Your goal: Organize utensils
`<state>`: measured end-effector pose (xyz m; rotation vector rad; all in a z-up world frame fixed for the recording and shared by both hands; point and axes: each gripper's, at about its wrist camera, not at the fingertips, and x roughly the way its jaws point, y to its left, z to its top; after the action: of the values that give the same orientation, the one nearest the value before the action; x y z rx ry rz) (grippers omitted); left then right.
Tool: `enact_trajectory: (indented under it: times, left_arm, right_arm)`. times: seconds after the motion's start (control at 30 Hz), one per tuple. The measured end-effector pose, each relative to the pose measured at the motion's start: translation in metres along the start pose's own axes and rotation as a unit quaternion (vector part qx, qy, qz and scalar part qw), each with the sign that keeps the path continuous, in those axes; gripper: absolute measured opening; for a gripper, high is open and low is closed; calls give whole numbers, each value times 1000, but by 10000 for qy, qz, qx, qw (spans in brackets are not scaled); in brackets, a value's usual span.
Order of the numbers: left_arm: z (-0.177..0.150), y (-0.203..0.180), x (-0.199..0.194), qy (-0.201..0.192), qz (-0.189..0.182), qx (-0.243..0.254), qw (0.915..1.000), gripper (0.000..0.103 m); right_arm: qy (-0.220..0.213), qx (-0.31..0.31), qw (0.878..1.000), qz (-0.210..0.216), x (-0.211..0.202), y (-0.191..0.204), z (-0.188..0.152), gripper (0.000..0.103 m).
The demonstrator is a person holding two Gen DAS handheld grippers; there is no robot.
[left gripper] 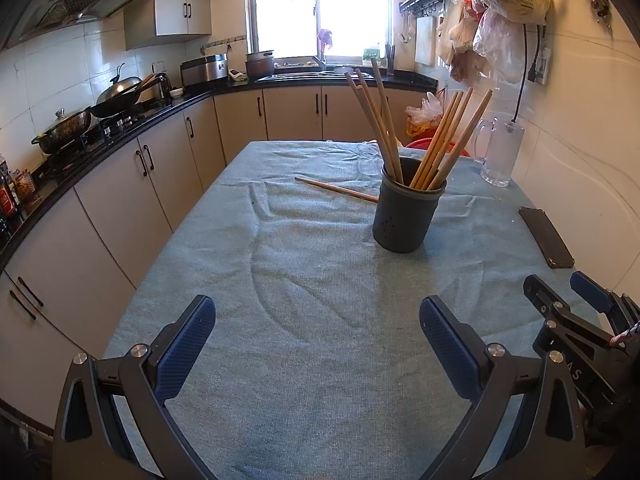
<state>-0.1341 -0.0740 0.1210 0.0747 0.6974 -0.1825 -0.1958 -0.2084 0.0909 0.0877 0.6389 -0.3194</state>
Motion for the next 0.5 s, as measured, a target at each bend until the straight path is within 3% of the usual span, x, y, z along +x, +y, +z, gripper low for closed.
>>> enact_trajectory:
  times: [0.5]
  left_arm:
    - [-3, 4, 13, 186, 10, -67, 9998, 101]
  right_arm:
    - [118, -110, 9998, 73, 6, 7, -4, 76]
